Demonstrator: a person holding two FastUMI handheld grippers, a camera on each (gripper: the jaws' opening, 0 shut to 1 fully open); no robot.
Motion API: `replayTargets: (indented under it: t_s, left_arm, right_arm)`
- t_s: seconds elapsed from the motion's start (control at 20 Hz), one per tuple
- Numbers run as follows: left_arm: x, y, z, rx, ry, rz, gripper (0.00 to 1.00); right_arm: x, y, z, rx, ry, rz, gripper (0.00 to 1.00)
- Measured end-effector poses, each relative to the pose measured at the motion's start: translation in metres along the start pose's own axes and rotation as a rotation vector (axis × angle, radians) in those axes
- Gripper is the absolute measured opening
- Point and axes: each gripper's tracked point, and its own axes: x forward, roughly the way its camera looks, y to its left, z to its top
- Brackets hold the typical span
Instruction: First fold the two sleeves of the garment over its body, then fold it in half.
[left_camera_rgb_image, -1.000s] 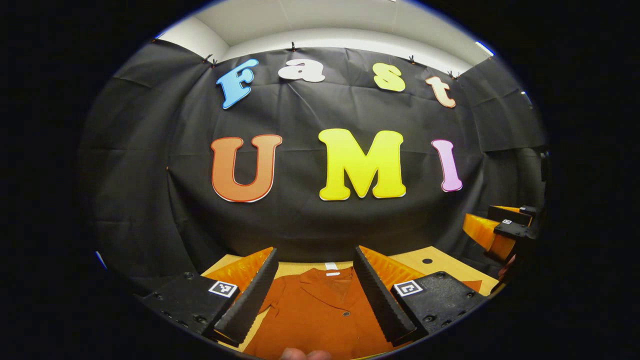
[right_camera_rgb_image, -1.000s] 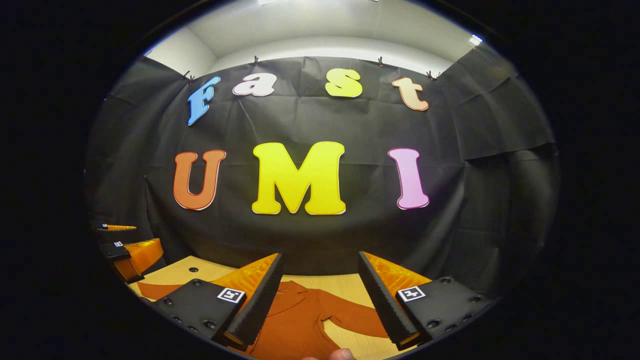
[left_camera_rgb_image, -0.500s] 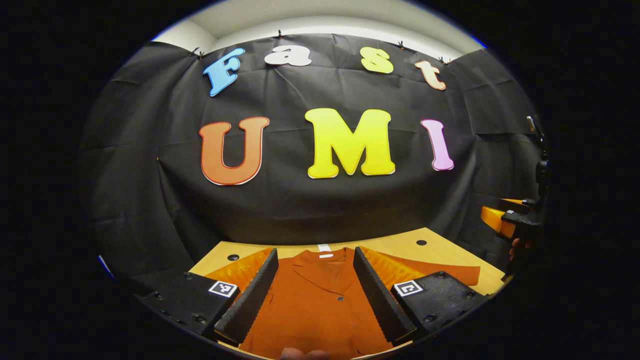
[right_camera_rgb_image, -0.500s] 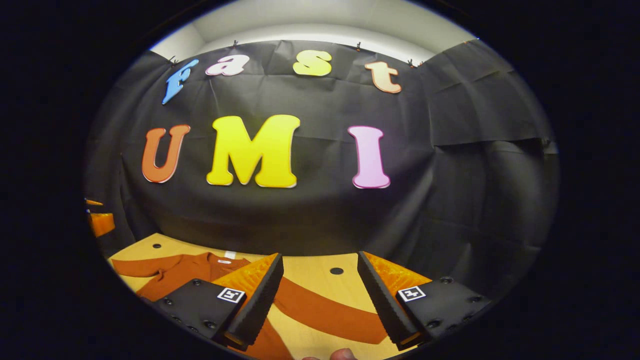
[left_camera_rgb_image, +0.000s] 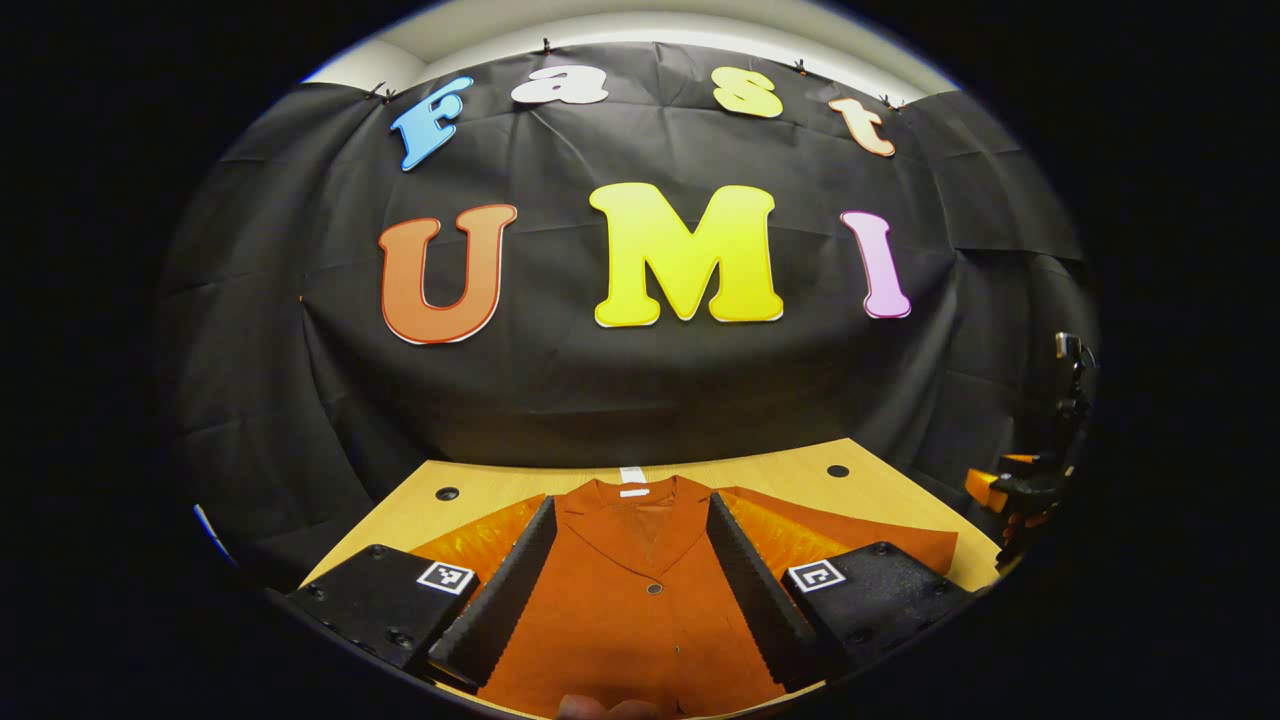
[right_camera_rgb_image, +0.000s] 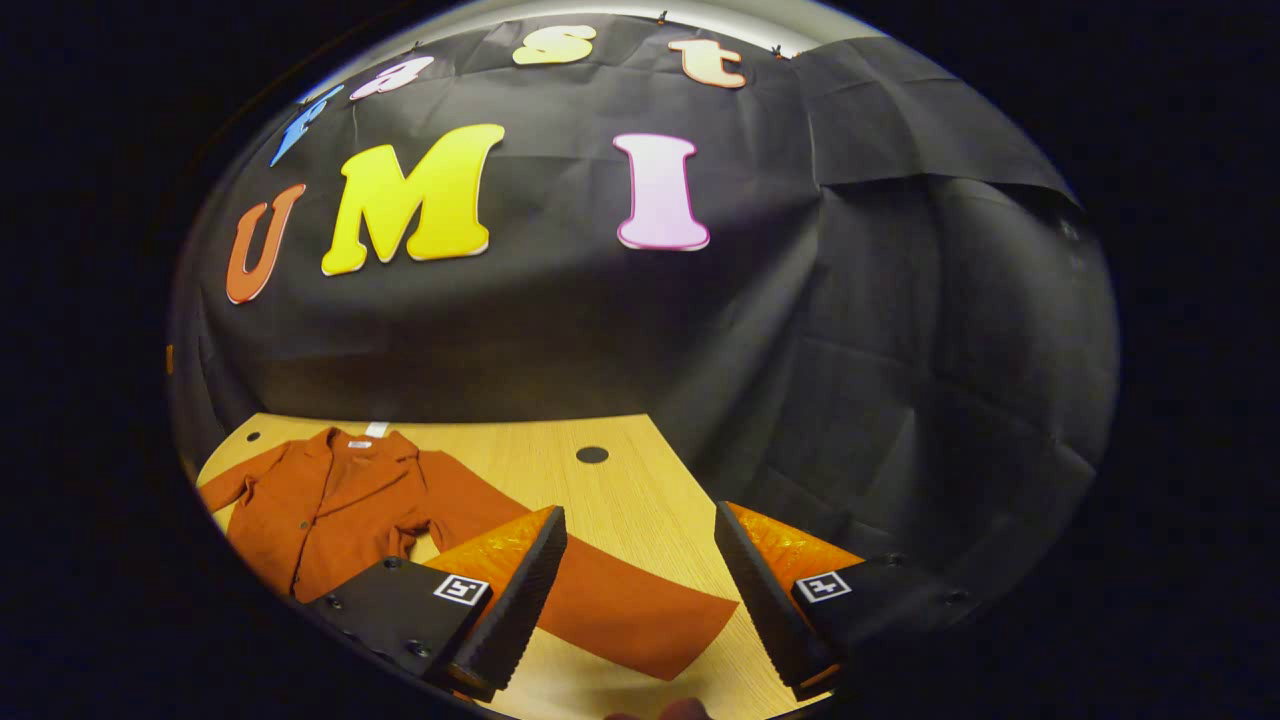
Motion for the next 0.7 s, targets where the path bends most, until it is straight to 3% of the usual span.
replayTargets:
  t_s: [0.35,0.7]
  left_arm:
    - [0.01,-0.002,-0.001,0.013,0.034,0.067,0.98]
    - [0.021,-0.018,-0.004,0.04,0.066,0.021,0.98]
  right_arm:
    - [0.043,-0.046,-0.08,0.047,0.19,-0.051,0.94]
    - [0.022,-0.021,-0.138,0.079,0.312,-0.051,0.96]
